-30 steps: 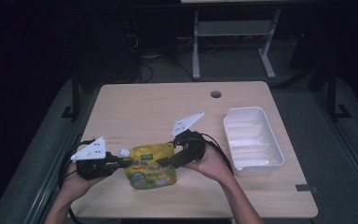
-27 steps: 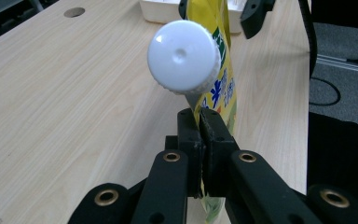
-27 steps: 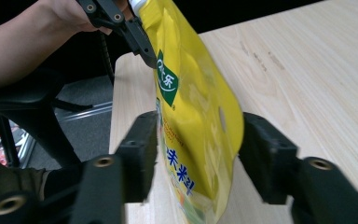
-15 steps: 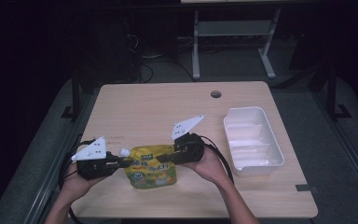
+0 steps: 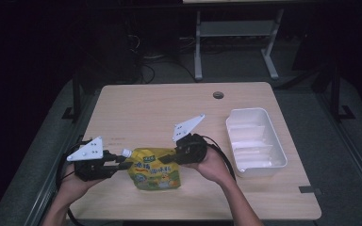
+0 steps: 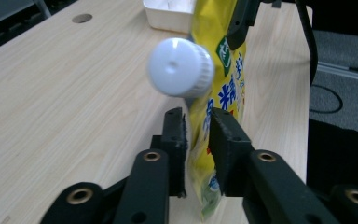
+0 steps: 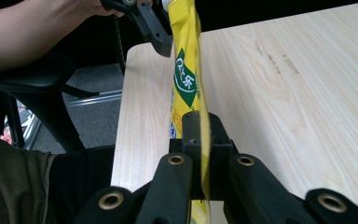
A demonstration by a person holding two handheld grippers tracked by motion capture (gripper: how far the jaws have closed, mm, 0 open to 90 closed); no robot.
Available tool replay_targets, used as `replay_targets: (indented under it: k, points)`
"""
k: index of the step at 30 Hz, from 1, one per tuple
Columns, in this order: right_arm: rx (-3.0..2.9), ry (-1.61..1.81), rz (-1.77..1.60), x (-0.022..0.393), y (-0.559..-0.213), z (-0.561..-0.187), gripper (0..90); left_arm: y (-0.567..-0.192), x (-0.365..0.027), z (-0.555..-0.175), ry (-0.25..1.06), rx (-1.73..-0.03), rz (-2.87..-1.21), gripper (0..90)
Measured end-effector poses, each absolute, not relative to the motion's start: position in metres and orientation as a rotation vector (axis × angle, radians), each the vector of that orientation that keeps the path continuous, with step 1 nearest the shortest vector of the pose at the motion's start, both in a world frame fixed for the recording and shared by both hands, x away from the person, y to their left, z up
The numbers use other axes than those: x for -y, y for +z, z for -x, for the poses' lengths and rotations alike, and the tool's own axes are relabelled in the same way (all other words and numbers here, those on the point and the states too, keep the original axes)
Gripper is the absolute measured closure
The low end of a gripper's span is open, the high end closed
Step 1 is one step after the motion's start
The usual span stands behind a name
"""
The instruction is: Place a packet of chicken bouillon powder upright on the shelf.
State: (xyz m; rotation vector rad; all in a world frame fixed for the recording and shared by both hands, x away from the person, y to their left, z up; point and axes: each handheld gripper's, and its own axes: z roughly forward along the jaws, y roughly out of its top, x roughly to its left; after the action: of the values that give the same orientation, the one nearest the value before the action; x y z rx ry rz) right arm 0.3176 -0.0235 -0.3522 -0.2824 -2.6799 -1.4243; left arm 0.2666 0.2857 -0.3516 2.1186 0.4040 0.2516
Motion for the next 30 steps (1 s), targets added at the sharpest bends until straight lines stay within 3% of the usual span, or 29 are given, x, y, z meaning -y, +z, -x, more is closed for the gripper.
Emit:
replay_targets:
  k: [12, 30]
  points:
    - [2.697, -1.418, 0.283, 0.03, -0.337, -0.323, 89.8, -0.355, -0.293, -0.268, 0.244, -0.445, -2.118, 61.2]
    - [2.736, -1.458, 0.338, 0.068, -0.303, -0.328, 89.7, -0.365, -0.289, -0.269, 0.226, -0.449, -2.157, 53.6]
